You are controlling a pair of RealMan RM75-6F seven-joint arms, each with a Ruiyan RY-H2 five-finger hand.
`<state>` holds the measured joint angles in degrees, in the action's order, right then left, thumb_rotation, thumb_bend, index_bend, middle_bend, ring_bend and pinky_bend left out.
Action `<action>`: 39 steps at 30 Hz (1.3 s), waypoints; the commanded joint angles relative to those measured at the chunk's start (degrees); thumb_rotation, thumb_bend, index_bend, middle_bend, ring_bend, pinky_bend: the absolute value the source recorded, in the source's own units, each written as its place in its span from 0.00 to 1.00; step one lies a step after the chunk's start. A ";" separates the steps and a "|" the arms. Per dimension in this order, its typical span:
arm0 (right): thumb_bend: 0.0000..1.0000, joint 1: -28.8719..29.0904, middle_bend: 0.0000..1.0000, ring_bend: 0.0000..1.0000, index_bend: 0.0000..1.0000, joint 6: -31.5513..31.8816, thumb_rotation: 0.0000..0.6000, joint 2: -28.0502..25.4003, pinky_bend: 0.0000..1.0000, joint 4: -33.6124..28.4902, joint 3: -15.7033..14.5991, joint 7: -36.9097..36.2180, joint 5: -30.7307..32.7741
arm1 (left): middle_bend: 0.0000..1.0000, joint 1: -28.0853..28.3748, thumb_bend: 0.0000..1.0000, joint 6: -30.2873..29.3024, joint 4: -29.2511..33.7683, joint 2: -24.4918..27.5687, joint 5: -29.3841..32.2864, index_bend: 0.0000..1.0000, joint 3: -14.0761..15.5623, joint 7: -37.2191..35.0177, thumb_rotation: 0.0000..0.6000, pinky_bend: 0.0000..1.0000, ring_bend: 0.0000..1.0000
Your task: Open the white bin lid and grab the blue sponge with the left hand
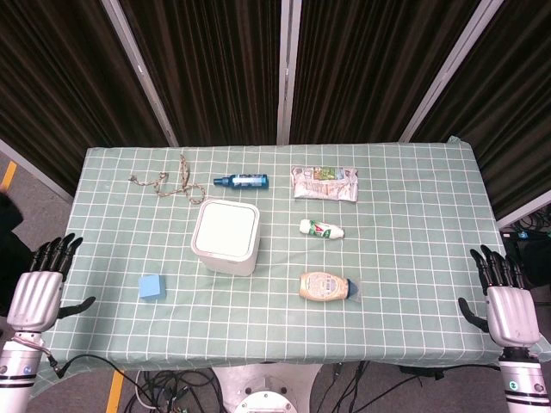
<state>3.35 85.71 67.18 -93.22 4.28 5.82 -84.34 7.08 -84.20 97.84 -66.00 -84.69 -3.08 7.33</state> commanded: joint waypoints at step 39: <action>0.22 0.50 0.00 0.00 0.00 -2.13 1.00 0.98 0.00 3.03 0.23 -2.11 2.01 | 0.02 22.64 0.09 23.17 6.66 -8.15 -4.87 0.02 -3.95 12.58 1.00 0.08 0.00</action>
<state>3.87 83.58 68.15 -90.17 4.52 3.71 -82.35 29.35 -61.48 104.83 -73.69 -90.22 -7.06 19.29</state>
